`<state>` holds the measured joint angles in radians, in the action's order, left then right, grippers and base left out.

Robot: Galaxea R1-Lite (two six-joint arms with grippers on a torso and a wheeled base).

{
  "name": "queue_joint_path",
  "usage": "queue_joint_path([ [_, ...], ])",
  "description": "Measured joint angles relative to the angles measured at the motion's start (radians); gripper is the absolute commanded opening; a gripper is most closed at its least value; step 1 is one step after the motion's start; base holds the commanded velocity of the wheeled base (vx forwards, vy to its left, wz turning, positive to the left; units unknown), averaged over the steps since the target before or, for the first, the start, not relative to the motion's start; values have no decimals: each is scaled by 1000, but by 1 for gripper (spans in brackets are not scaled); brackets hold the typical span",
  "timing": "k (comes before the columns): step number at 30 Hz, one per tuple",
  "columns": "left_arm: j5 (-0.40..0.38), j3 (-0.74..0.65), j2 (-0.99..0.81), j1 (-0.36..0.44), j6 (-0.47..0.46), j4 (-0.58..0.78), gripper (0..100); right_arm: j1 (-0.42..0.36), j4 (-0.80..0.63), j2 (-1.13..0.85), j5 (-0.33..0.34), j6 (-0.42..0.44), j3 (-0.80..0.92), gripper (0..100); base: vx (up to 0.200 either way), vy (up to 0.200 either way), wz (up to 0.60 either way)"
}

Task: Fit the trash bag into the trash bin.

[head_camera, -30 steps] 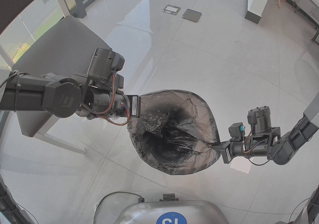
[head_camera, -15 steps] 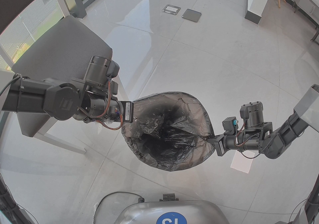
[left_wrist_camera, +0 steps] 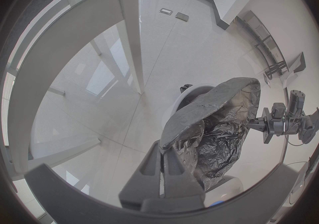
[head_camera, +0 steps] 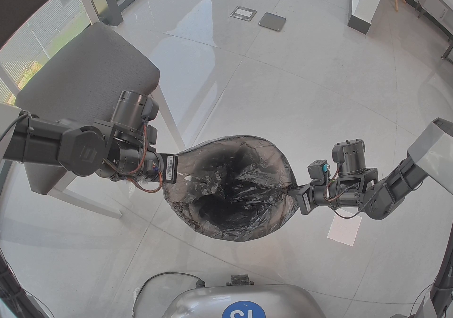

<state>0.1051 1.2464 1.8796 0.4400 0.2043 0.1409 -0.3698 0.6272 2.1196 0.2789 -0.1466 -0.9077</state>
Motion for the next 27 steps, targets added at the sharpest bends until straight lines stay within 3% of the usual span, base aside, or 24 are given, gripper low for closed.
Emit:
queue_joint_path([
  [1,0,-3,-1,-3,0,0,0,0,0,3,0,-2,-1,0,0,0,0],
  [2,0,-5,-2,-5,0,0,0,-1,1,6,0,-4,-2,100,0,0,0],
  [19,-1,4,19,-11,0,-53,0,2,4,-36,0,-15,-28,100,0,0,0],
  [27,-1,81,68,-44,-1,-56,0,-15,0,-116,0,-15,-14,100,0,0,0],
])
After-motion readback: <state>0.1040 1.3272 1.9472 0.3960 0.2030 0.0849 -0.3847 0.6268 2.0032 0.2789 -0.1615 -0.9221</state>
